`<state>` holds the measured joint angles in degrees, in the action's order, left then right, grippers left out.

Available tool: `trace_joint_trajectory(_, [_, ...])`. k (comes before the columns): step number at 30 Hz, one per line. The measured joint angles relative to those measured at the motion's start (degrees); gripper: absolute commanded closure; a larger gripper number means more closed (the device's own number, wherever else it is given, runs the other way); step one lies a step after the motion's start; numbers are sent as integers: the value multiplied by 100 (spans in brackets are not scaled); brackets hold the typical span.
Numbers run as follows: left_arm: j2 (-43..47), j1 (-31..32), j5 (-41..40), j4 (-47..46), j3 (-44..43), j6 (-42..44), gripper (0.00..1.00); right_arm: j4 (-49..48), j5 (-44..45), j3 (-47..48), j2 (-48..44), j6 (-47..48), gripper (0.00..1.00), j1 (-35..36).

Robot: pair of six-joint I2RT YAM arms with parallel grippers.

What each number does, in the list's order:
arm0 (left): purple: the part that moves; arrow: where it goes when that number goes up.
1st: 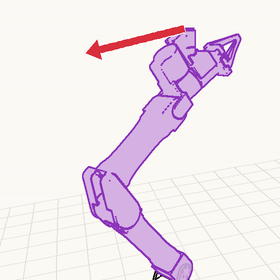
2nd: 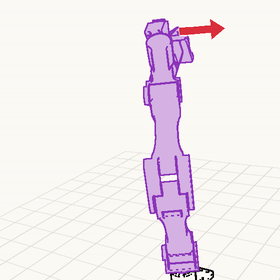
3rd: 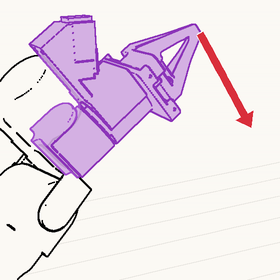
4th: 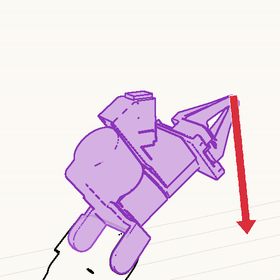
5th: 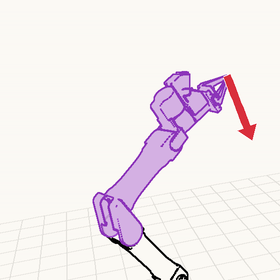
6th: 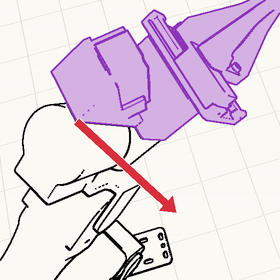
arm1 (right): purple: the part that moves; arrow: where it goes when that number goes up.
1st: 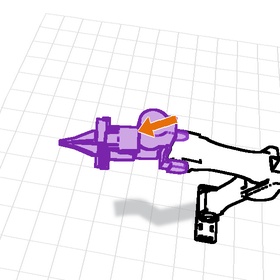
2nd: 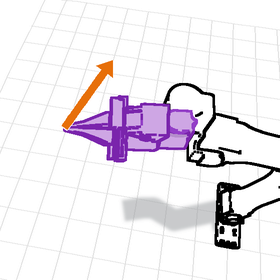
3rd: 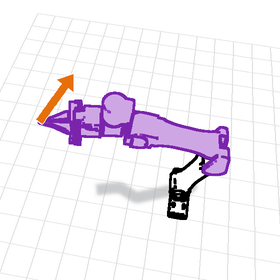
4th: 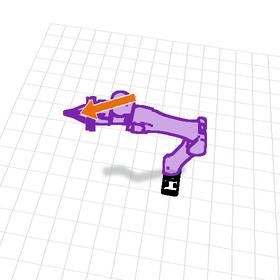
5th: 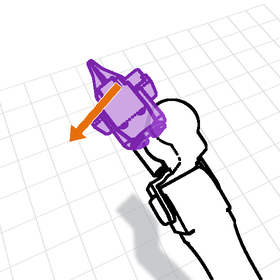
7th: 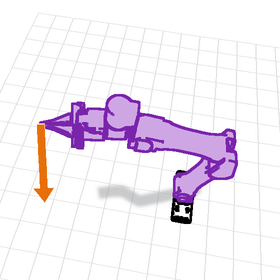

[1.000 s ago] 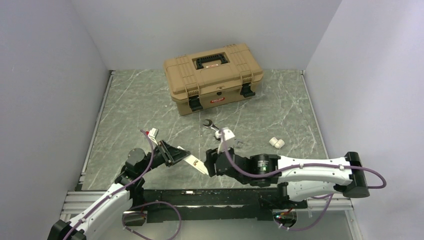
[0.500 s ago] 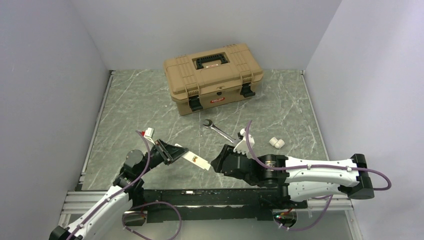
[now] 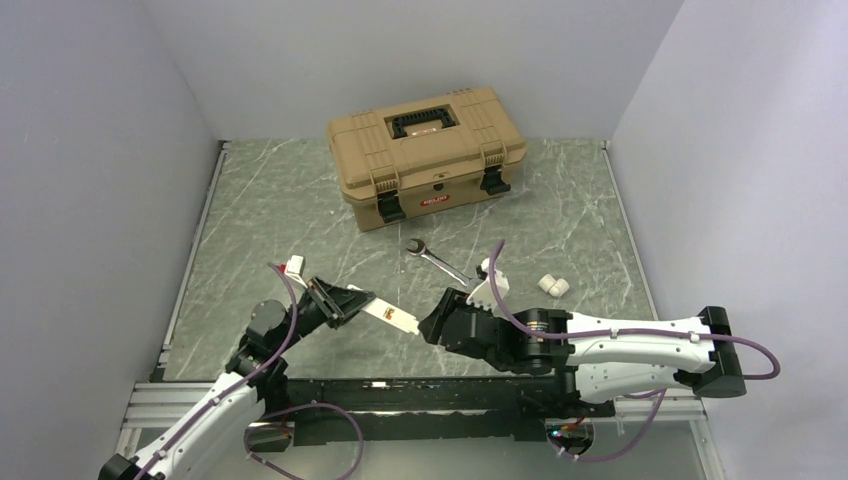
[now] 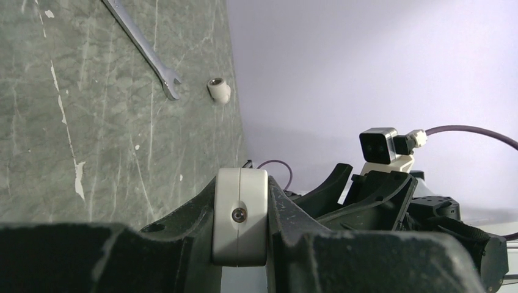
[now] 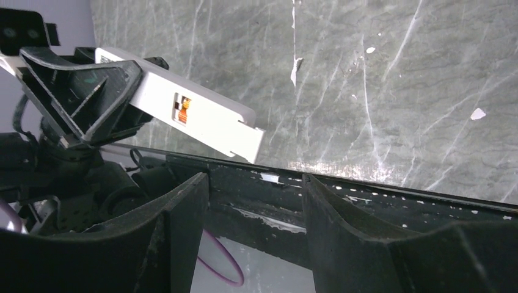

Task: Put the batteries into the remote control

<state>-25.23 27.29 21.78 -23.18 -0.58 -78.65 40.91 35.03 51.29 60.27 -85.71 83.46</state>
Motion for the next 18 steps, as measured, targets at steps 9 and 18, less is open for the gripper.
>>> trace_joint_trajectory(9, [157,0,-74,85,0,-378,99,120,153,492,74,-22,43,-2])
trace_joint_trajectory(18, [302,0,-74,166,0,-509,98,107,-15,586,350,116,55,-334])
